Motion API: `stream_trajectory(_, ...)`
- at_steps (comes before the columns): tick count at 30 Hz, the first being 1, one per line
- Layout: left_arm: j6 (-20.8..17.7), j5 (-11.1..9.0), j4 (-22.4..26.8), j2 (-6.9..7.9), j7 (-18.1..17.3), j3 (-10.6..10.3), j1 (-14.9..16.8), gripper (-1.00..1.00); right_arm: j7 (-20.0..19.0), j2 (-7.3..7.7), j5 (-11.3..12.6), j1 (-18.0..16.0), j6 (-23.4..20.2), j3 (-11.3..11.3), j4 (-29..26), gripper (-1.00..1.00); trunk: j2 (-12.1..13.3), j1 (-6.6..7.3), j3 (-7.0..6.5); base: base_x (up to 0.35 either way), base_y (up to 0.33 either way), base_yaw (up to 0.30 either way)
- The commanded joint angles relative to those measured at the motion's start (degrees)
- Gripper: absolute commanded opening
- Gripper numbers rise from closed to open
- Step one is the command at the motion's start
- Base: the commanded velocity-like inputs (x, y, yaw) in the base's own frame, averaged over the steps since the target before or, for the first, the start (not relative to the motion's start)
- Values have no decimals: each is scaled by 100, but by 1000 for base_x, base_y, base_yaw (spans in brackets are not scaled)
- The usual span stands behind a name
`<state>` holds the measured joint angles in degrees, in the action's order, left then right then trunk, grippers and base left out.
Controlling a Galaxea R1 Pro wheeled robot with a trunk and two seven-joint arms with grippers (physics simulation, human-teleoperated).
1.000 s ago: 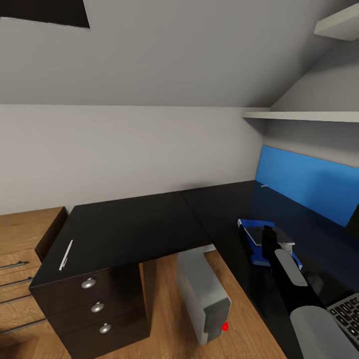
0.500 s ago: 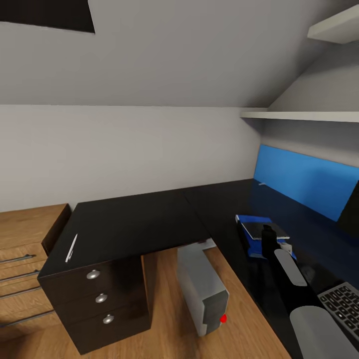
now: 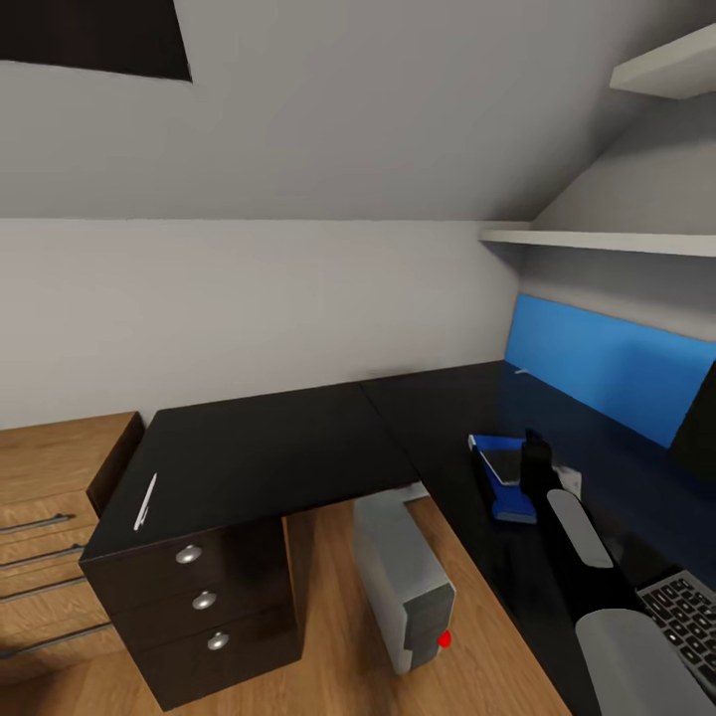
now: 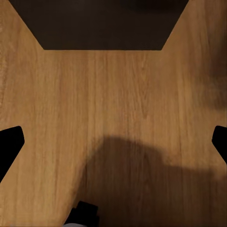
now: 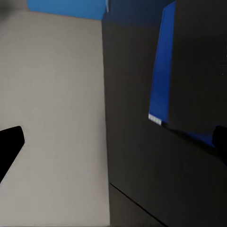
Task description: In the bedroom, organize the workspace by keeping the computer under the desk, ensuring the monitor is on the desk, placing the keyboard on the desk next to the monitor, placing the mouse on the desk next to the keyboard, moving the folder from the swivel chair onto the desk next to the mouse, stacking the notebook on top of the folder with the pen on top of the notebook, and positioning the swivel chair next to the desk.
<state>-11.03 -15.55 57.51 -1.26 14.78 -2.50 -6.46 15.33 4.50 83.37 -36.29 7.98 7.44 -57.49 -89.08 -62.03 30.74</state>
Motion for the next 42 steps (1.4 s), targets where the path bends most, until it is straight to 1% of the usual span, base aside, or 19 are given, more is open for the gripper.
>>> stream_trajectory(1,-24,-54,15,3,42,-13,-3,100,-32,-9,63,-1,37,-7,-55,100,39,22,-13,0,0,0)
stream_trajectory(10,-29,-54,3,-1,49,-24,-5,100,-62,-20,70,6,33,-13,-99,100,399,220,-175,0,0,0)
stream_trajectory(11,-31,-38,-215,2,59,-22,-1,100,-88,-267,-3,8,54,-164,-104,100,440,242,-196,0,0,52)
stream_trajectory(13,-31,-37,-223,2,60,-22,-1,100,-90,-315,-100,8,58,-255,-105,100,520,286,-241,0,0,82)
stream_trajectory(14,-31,-36,-230,2,66,-22,2,100,-91,-442,-518,8,62,-488,-98,100,560,308,-265,0,0,165)
stream_trajectory(17,-31,-36,-231,3,67,-22,0,100,-91,-539,-765,8,63,-585,-92,100,680,374,-338,0,0,172)
stream_trajectory(18,-31,-33,-231,3,68,-22,0,100,-91,-607,-951,8,66,-636,-80,100,720,396,-363,0,0,180)
stream_trajectory(19,-31,-32,-231,3,68,-22,1,100,-91,-641,-1050,8,67,-658,-73,100,760,418,-387,0,0,182)
stream_trajectory(20,-31,-31,-231,6,68,-22,-1,100,-91,-752,-1383,8,70,-723,-51,100,801,440,-412,0,0,187)
stream_trajectory(22,-31,-33,-231,8,68,-22,-2,100,-91,-837,-1635,8,70,-766,-35,100,881,484,-461,0,0,189)
stream_trajectory(23,-31,-34,-233,9,68,-22,-2,100,-89,-941,-1960,8,71,-804,-17,100,881,484,-468,0,0,192)
stream_trajectory(25,-31,-35,-236,10,68,-22,-1,100,-87,-1036,-2277,8,71,-831,14,100,881,484,-479,0,0,196)
stream_trajectory(27,-31,-35,-237,10,69,-22,1,100,-85,-1107,-2531,8,72,-855,59,100,881,484,-490,0,0,201)
stream_trajectory(28,-31,-34,-238,11,69,-22,2,100,-87,-1162,-2727,8,72,-884,111,100,881,484,-493,0,0,200)
stream_trajectory(29,-31,-34,-239,11,69,-22,2,100,-88,-1188,-2803,8,72,-907,136,100,881,484,-496,0,0,188)
stream_trajectory(31,-31,-34,-240,11,69,-22,0,100,-85,-1264,-2983,8,72,-1058,210,100,881,484,-498,0,0,113)
stream_trajectory(35,-31,-32,-240,11,69,-22,1,100,-75,-1297,-3057,8,64,-1275,242,100,881,484,-501,0,0,52)
stream_trajectory(36,-31,-31,-240,11,69,-22,1,100,-65,-1311,-3094,8,67,-1476,255,100,881,484,-501,0,0,15)
stream_trajectory(42,-31,-28,-240,11,69,-22,3,100,-46,-1314,-3124,8,66,-1631,258,100,881,484,-502,0,0,7)
